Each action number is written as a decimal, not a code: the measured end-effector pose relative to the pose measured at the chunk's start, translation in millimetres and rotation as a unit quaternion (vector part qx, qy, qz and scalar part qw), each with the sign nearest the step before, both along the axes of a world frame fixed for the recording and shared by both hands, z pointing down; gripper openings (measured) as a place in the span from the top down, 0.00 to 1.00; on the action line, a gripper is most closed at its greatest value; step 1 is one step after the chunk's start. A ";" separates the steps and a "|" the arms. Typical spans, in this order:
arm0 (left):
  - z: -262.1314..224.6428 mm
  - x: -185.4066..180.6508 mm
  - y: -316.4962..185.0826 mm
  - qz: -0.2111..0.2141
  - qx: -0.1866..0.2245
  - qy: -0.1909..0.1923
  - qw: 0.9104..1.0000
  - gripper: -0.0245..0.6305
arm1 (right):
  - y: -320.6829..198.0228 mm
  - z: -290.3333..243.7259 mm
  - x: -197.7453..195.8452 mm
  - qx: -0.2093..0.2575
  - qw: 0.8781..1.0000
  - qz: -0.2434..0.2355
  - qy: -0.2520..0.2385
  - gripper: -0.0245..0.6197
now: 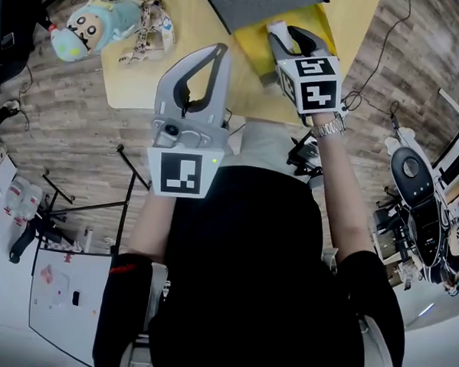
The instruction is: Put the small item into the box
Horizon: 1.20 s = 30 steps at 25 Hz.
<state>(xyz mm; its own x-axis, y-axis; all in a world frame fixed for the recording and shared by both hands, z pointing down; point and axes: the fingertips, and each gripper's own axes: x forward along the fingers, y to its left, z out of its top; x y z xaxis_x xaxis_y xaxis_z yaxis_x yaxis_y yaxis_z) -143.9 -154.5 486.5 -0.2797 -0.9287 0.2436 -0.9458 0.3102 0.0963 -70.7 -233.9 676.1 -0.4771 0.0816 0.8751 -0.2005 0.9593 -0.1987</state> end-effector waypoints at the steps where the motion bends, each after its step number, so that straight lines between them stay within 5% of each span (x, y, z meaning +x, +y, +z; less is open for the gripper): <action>1: 0.1 -0.4 0.3 0.000 0.000 0.000 1.000 0.96 | 0.7 0.7 -0.3 0.000 1.000 -0.003 0.001 0.71; 30: -27.1 14.7 3.2 0.049 0.009 -0.032 0.998 0.96 | 8.3 -37.9 9.7 0.003 0.999 0.024 -0.033 0.65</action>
